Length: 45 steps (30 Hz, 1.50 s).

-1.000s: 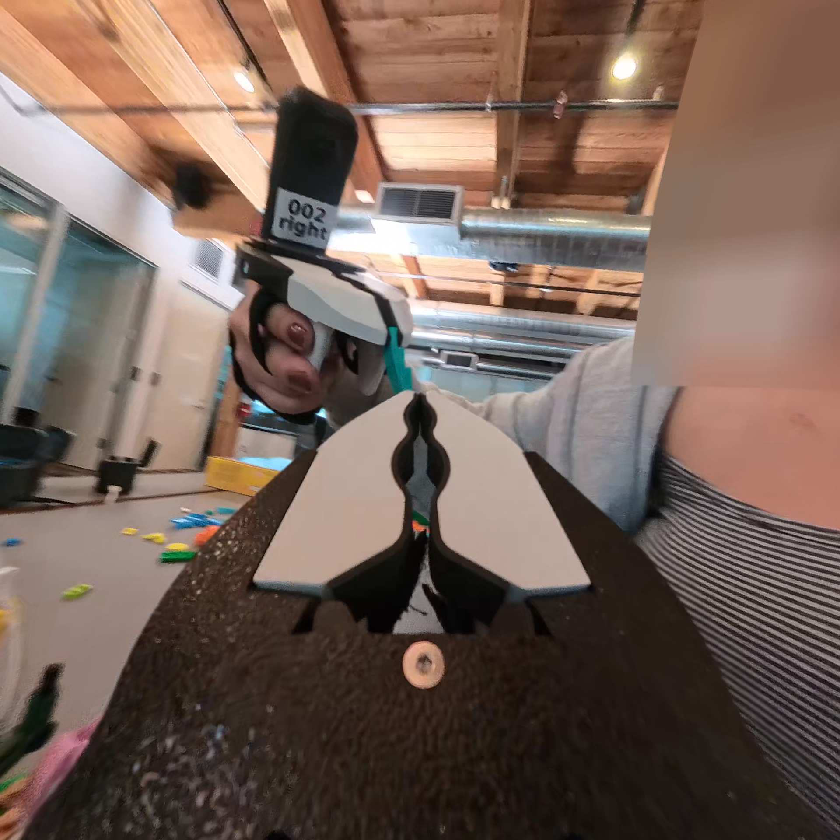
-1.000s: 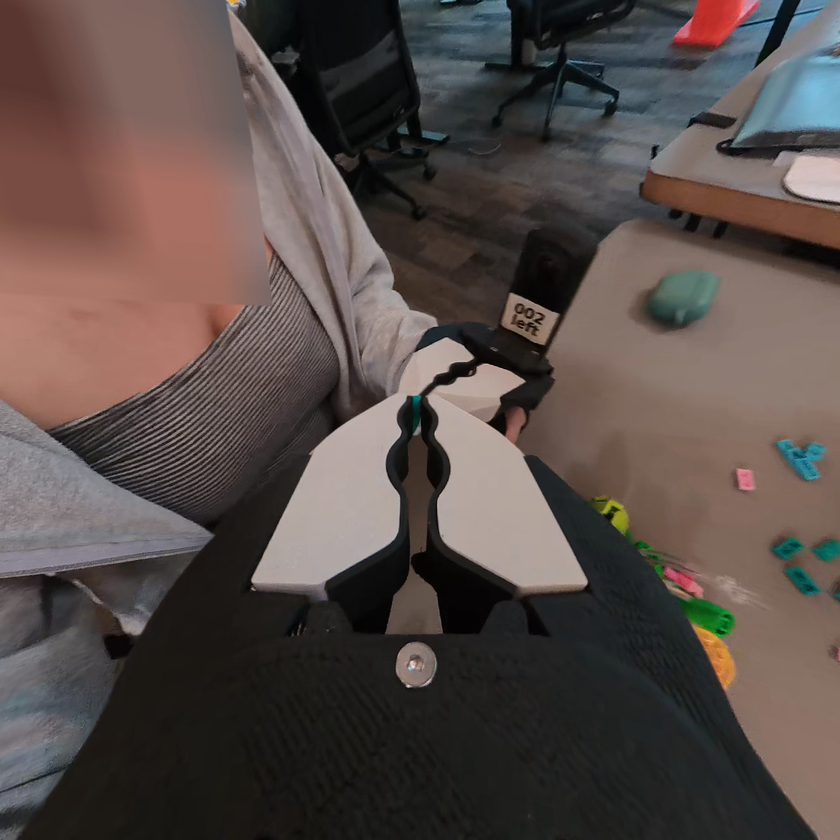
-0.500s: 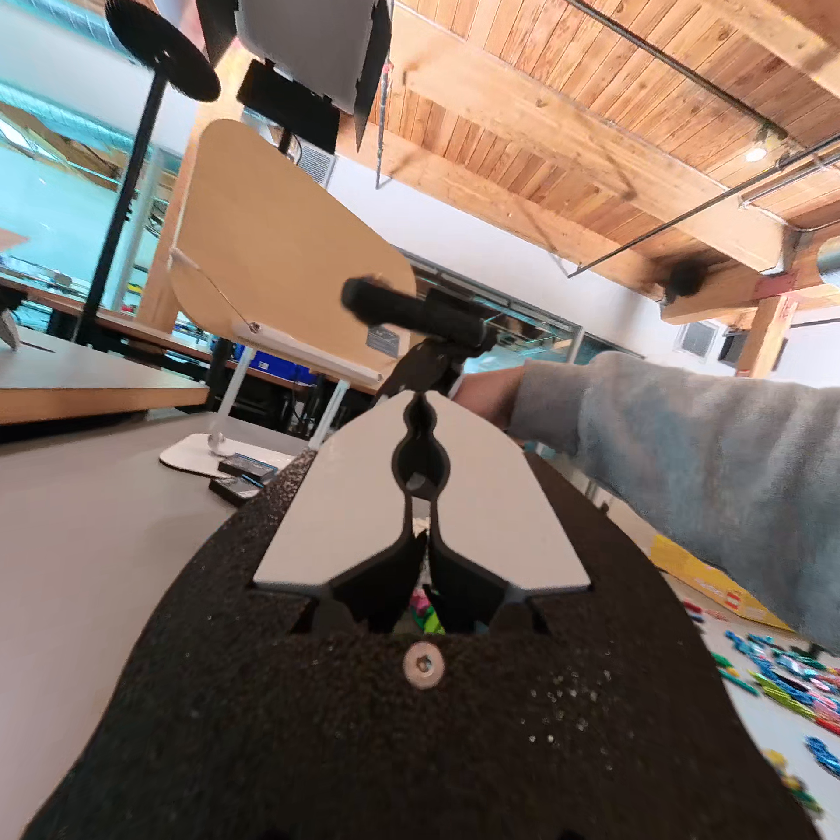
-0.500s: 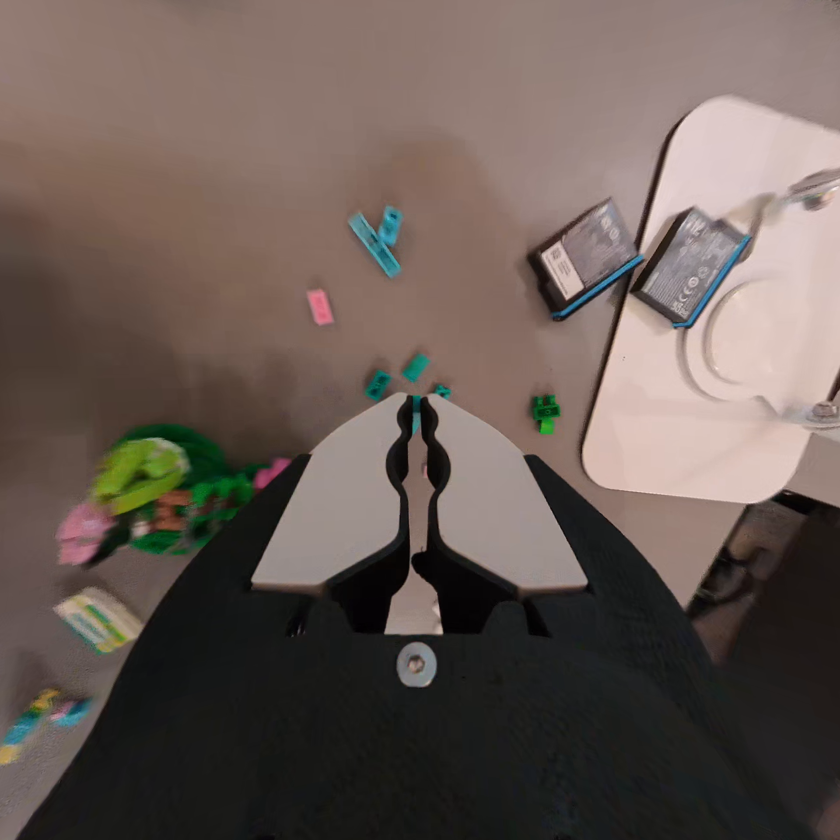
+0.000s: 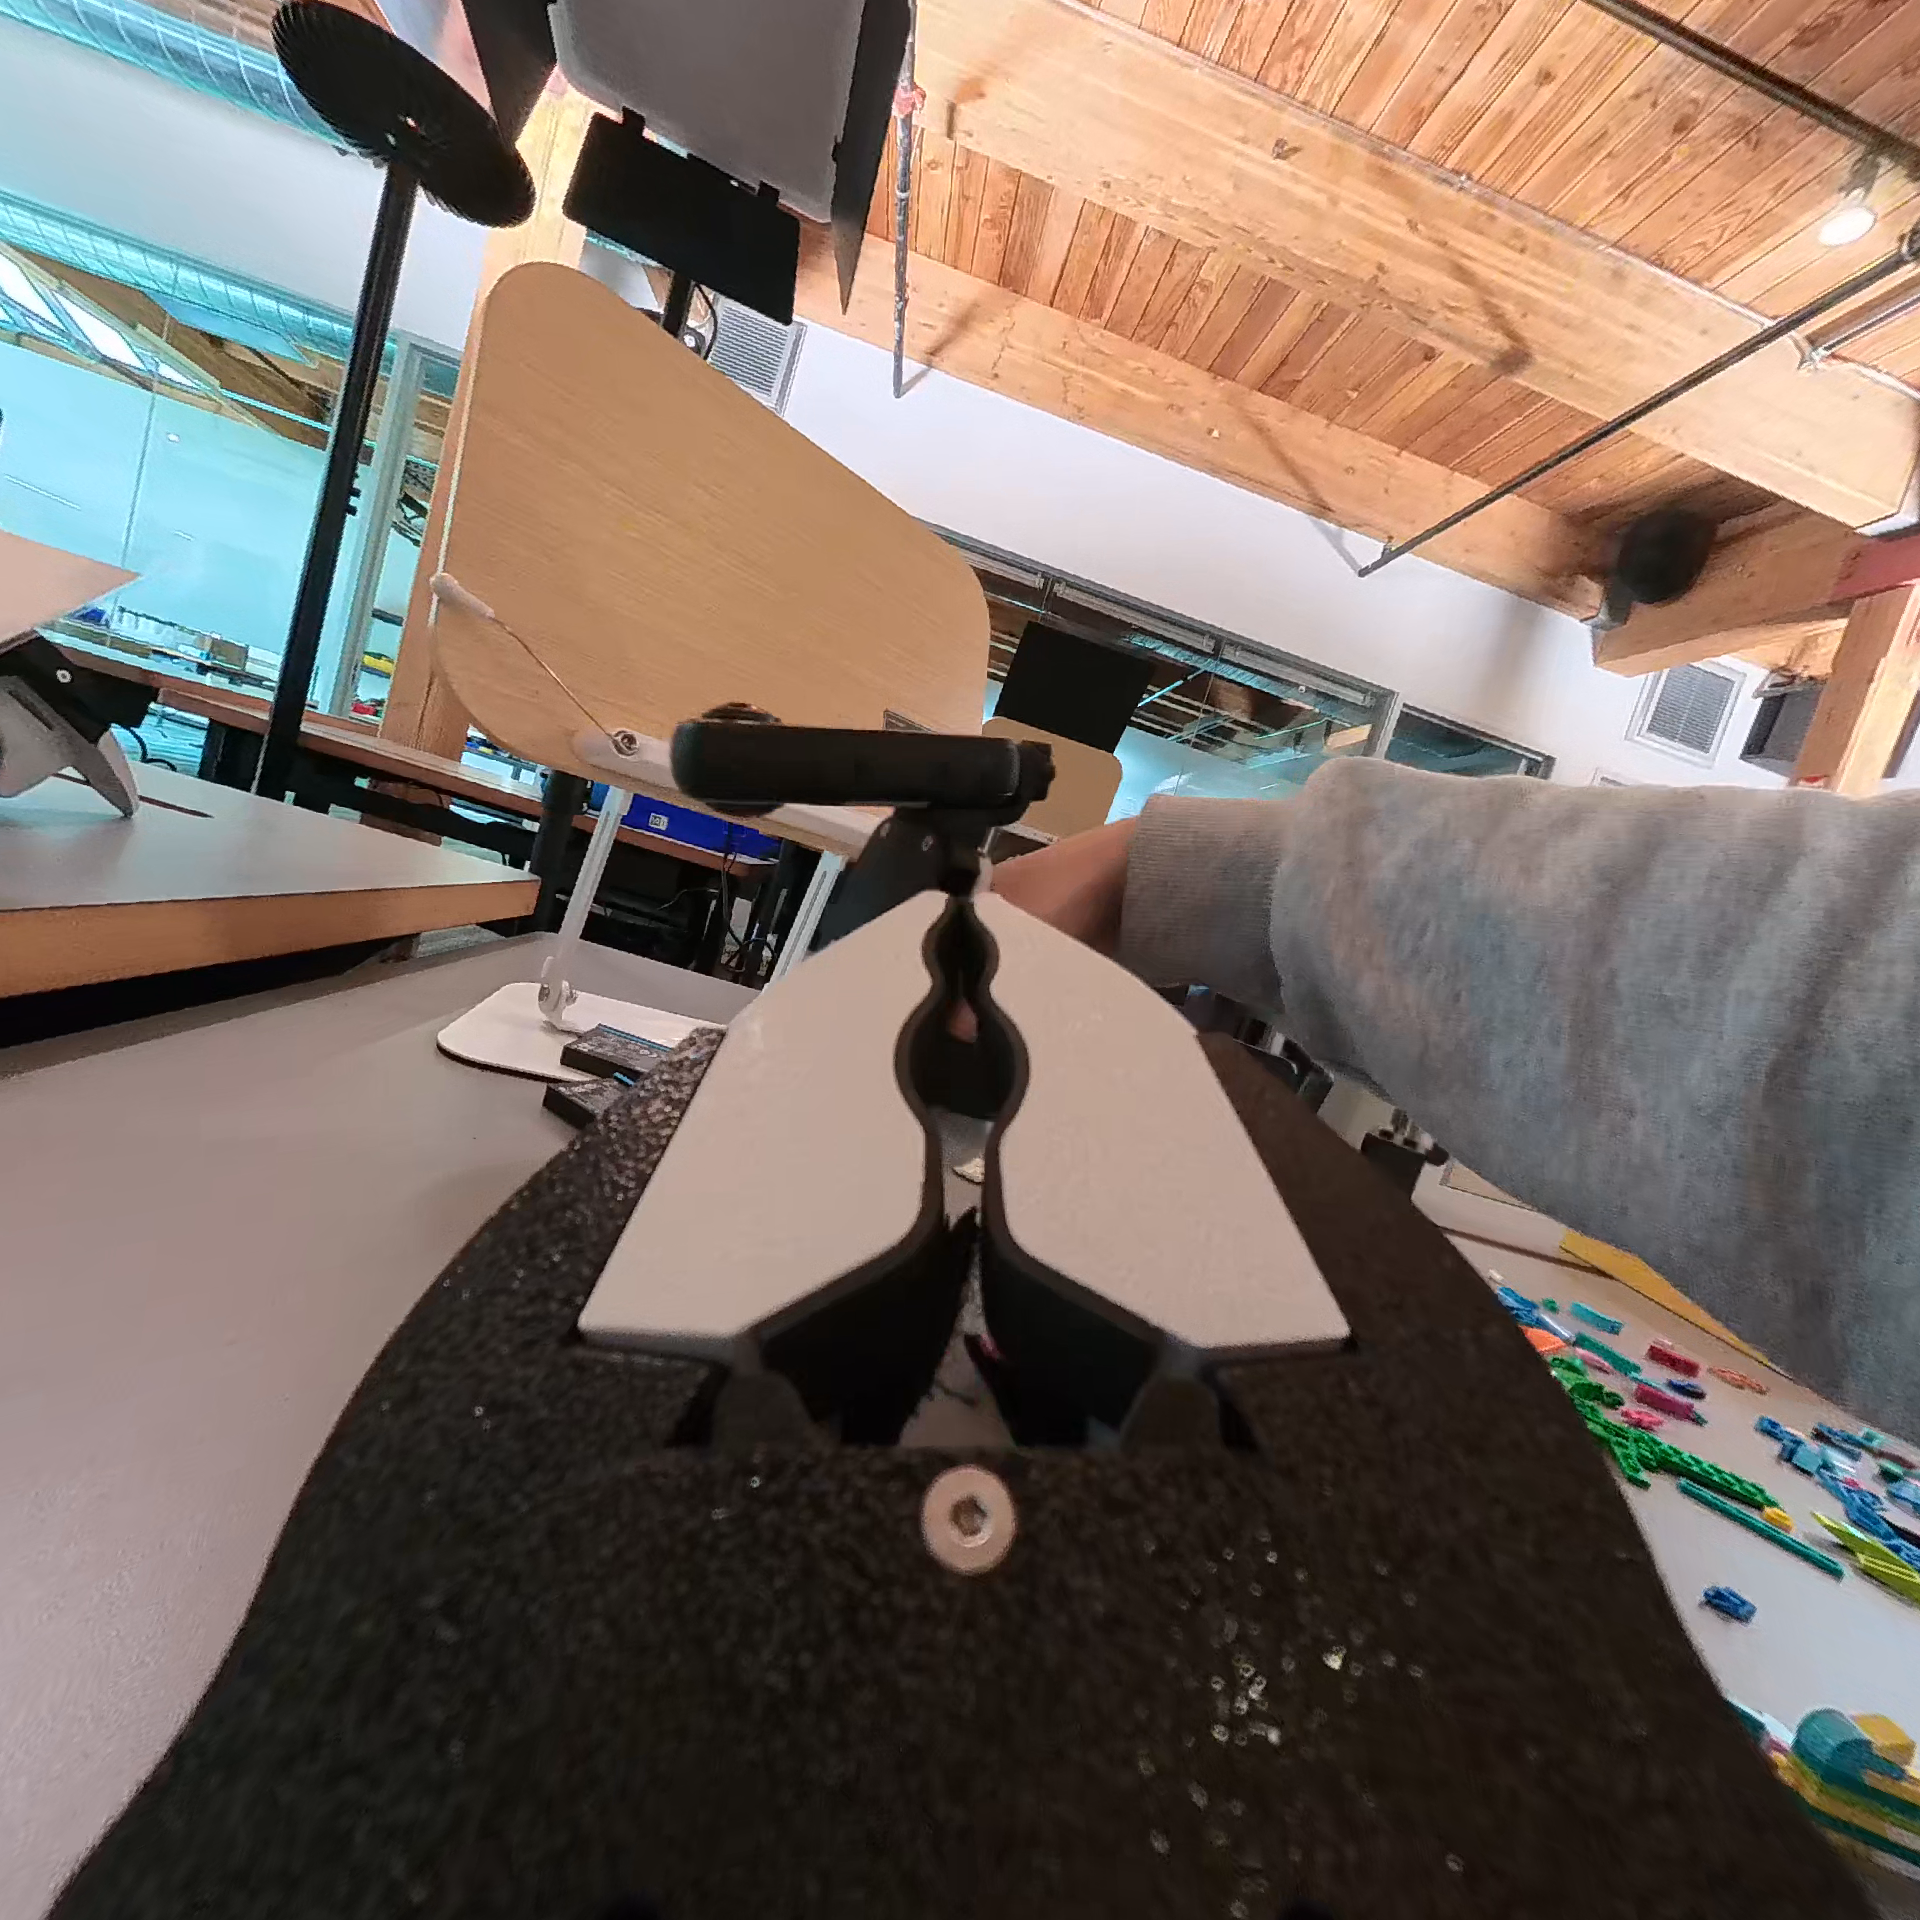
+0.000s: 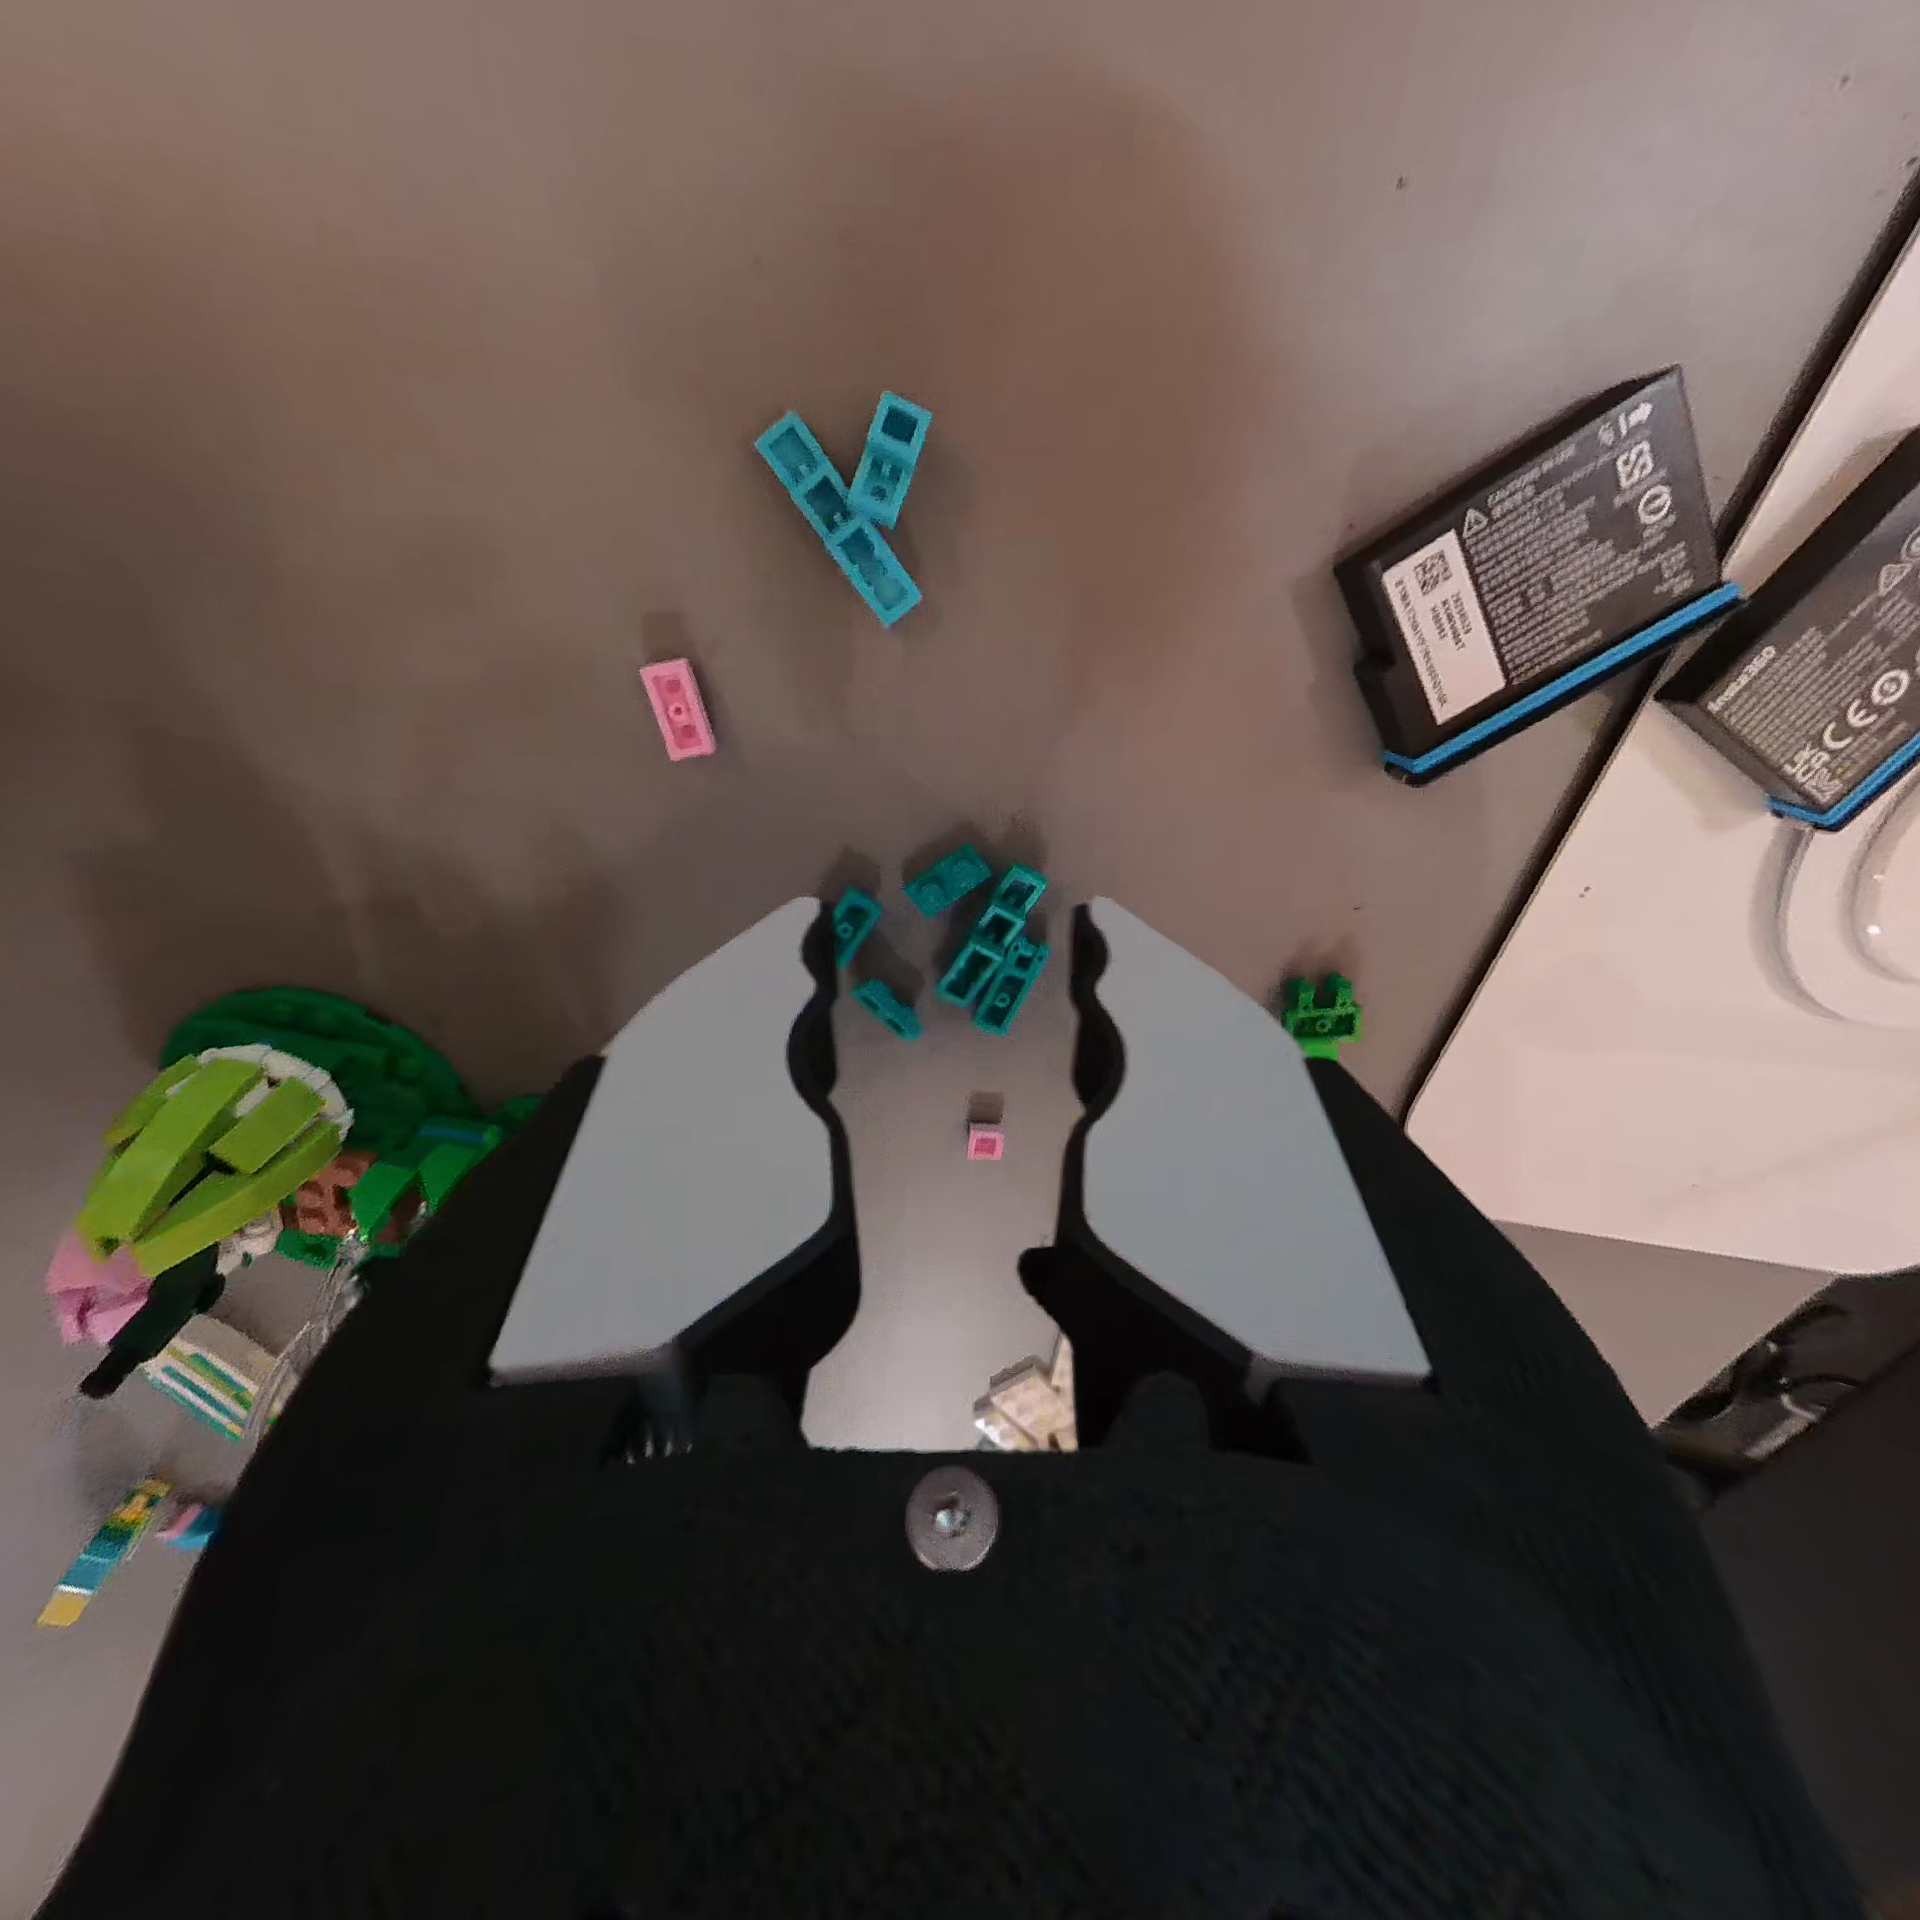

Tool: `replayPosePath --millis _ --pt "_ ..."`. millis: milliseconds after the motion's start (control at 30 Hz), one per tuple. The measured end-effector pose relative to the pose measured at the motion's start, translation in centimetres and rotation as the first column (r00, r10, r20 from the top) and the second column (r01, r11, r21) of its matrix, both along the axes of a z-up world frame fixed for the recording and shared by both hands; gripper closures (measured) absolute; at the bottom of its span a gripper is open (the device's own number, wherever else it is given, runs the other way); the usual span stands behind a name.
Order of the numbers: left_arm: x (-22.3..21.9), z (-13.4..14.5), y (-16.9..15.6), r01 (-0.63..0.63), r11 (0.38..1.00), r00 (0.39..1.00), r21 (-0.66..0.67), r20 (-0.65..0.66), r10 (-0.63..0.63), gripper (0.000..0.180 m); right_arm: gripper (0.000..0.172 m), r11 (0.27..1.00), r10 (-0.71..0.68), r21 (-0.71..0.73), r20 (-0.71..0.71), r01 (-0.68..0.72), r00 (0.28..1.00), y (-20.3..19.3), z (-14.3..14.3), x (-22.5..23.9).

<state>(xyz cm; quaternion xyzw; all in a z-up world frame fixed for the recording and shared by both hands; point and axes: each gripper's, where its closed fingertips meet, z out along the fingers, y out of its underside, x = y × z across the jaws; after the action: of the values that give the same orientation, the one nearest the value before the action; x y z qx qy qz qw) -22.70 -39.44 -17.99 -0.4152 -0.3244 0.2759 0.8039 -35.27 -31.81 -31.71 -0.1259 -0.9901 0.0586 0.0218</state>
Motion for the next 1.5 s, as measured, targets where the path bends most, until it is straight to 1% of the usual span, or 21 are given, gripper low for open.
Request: replayPosePath --millis 33,67,133,167,267,367,433,500,567,600,667,767,933,1000,1067,1133,1200,1267,1400,1467,1500 --pt "0.0 0.0 0.0 0.001 1.0 1.0 0.006 0.003 -0.001 0.18 0.12 1.0 0.002 0.007 0.004 -0.002 1.0 0.4 -0.1 0.2" --pt "-0.1 -0.1 -0.1 0.004 1.0 1.0 0.012 0.008 -0.004 0.18 0.114 1.0 0.007 0.027 0.005 -0.007 1.0 0.9 -0.4 0.5" --pt "-0.1 -0.2 0.0 0.009 1.0 1.0 0.018 0.015 -0.01 0.18 0.107 0.996 0.02 0.083 -0.03 -0.017 0.999 2.2 -1.2 0.4" --pt "-0.1 -0.2 0.0 0.011 1.0 1.0 0.019 0.015 -0.011 0.18 0.107 0.996 0.025 0.092 -0.04 -0.021 0.999 2.5 -1.5 0.5" --pt "0.0 -0.1 0.2 0.015 1.0 1.0 0.017 0.012 -0.016 0.18 0.113 1.0 -0.016 0.024 -0.054 0.017 0.998 1.9 -1.5 0.3" --pt "0.1 -0.1 0.3 0.02 1.0 1.0 0.016 0.012 -0.02 0.18 0.119 0.999 -0.048 -0.007 0.006 0.048 0.999 1.6 -1.8 0.9" --pt "0.0 -0.2 0.3 0.022 1.0 1.0 0.019 0.014 -0.023 0.18 0.125 0.997 -0.068 -0.019 0.039 0.069 0.997 1.5 -1.9 1.0" --pt "0.0 -0.2 0.2 0.027 0.999 0.999 0.027 0.02 -0.027 0.18 0.131 0.997 -0.079 -0.02 0.042 0.08 0.996 1.5 -1.9 0.7" --pt "-0.1 -0.3 0.2 0.03 0.999 0.999 0.034 0.025 -0.031 0.18 0.142 0.996 -0.084 -0.028 0.036 0.085 0.996 1.4 -1.8 0.4" --pt "-0.1 -0.3 0.2 0.032 0.999 0.999 0.035 0.027 -0.033 0.18 0.144 0.995 -0.088 -0.035 0.029 0.089 0.996 1.3 -1.8 0.2" --pt "-0.2 -0.4 0.2 0.033 0.999 0.999 0.039 0.031 -0.034 0.18 0.145 0.994 -0.097 -0.039 0.013 0.097 0.995 1.3 -1.7 -0.2" --pt "-0.3 -0.4 0.1 0.035 0.998 0.999 0.047 0.036 -0.037 0.18 0.138 0.997 -0.069 -0.016 0.007 0.069 0.998 2.0 -1.2 -0.2" --pt "-0.3 -0.4 0.0 0.038 0.998 0.998 0.058 0.04 -0.04 0.18 0.138 0.998 -0.036 0.063 0.085 0.031 0.996 3.8 -1.1 1.5" --pt "-0.3 -0.3 0.0 0.036 0.998 0.999 0.058 0.036 -0.039 0.18 0.142 0.996 -0.034 0.08 0.085 0.027 0.996 4.0 -1.5 1.6" --pt "-0.2 -0.3 0.0 0.032 0.998 0.999 0.055 0.03 -0.033 0.18 0.145 0.996 -0.054 0.076 0.079 0.048 0.995 3.7 -1.8 1.5" --pt "-0.2 -0.2 -0.2 0.028 0.998 0.999 0.056 0.028 -0.03 0.18 0.15 0.995 -0.074 0.068 0.075 0.069 0.994 3.3 -1.9 1.2" --pt "-0.3 -0.2 -0.2 0.03 0.998 0.999 0.06 0.032 -0.032 0.18 0.162 0.995 -0.08 0.058 0.037 0.078 0.996 3.0 -1.8 0.4" --pt "-0.4 -0.3 -0.3 0.027 0.998 0.999 0.064 0.034 -0.03 0.18 0.167 0.996 -0.076 0.051 0.012 0.076 0.997 2.7 -1.8 0.0" --pt "-0.4 0.0 -1.1 -0.005 0.998 1.0 0.068 0.019 0.004 0.18 0.164 0.997 -0.068 0.027 -0.016 0.069 0.998 2.4 -0.8 -0.5" --pt "-0.5 0.1 -1.6 -0.025 0.997 1.0 0.075 0.012 0.025 0.18 0.16 0.994 -0.105 0.013 0.014 0.104 0.994 2.9 0.0 -0.5" --pt "-0.6 0.2 -1.9 -0.032 0.996 0.999 0.08 0.013 0.031 0.18 0.156 0.993 -0.117 0.031 0.046 0.115 0.992 3.6 0.1 -0.2"
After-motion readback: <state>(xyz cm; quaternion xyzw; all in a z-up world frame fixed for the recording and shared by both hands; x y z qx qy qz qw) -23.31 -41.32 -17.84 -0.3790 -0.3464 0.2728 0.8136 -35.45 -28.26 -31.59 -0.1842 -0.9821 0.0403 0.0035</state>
